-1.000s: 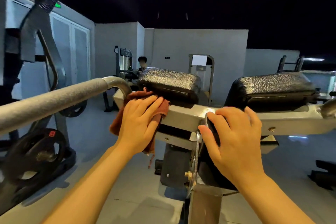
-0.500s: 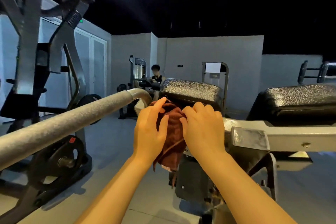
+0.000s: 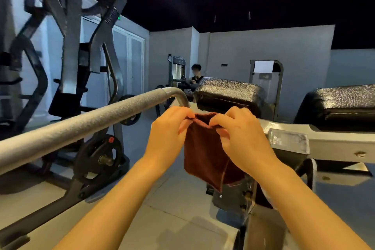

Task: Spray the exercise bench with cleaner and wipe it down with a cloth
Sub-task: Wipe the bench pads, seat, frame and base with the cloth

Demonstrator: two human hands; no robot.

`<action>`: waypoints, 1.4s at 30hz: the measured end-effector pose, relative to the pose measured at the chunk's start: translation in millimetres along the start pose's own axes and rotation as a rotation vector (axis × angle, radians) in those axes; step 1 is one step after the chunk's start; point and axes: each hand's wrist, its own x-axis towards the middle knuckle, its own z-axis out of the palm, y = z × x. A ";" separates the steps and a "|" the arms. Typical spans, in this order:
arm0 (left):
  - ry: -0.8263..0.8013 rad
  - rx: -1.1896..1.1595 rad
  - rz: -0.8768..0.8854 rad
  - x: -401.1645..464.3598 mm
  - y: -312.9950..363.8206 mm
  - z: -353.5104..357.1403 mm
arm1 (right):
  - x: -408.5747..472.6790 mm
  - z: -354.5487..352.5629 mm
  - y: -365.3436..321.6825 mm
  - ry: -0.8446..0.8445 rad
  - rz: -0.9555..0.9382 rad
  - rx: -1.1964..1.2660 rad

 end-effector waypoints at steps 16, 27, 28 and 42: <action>-0.420 0.214 -0.312 -37.8 86.4 -210.1 | -14.9 -50.8 -87.6 0.243 -0.330 0.166; 0.219 0.503 -0.372 -28.2 53.6 -294.8 | 57.9 -25.8 -227.1 0.265 -0.234 0.433; 0.185 0.505 -0.412 -33.2 44.7 -298.9 | 58.8 -12.6 -231.9 0.136 -0.200 0.435; 0.237 0.453 0.000 -73.5 35.2 -272.8 | 25.6 45.7 -225.7 0.417 -0.617 0.379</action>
